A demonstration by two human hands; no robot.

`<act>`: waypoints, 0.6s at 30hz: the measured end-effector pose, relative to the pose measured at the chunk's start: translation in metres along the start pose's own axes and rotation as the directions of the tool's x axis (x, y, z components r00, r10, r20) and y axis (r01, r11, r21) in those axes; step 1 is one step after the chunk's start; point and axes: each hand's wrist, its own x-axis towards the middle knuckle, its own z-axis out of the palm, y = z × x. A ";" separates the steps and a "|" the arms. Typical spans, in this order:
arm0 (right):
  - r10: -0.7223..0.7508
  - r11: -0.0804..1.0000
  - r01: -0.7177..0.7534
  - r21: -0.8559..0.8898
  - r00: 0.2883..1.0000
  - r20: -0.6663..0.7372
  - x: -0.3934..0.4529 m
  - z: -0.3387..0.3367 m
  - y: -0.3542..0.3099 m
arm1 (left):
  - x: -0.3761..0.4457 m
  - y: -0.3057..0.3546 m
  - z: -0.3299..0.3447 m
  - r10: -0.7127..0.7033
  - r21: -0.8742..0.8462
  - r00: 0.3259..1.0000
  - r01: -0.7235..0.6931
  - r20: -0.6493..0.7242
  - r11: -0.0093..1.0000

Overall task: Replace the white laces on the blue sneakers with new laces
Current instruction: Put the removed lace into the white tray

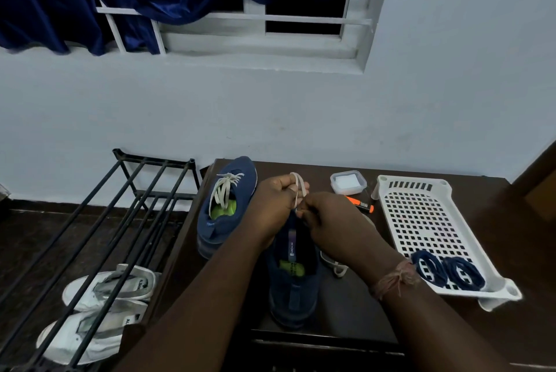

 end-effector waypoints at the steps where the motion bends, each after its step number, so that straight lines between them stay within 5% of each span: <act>1: -0.004 1.000 0.004 0.010 0.998 -0.064 -0.001 0.000 0.001 | -0.001 0.000 0.001 0.013 0.043 1.000 -0.013 0.017 0.999; 6: 0.063 0.997 -0.048 0.058 0.955 -0.289 0.002 -0.006 0.013 | -0.007 0.000 0.003 0.049 0.144 0.990 -0.068 0.133 0.987; 15: 0.074 0.978 -0.038 0.206 0.983 -0.168 0.006 -0.006 0.018 | -0.006 -0.001 0.003 -0.066 -0.168 0.968 0.108 0.241 0.980; 18: 0.080 0.979 -0.059 0.195 0.992 -0.101 0.004 -0.006 0.021 | -0.007 -0.002 0.006 -0.074 -0.145 0.957 0.118 0.280 0.982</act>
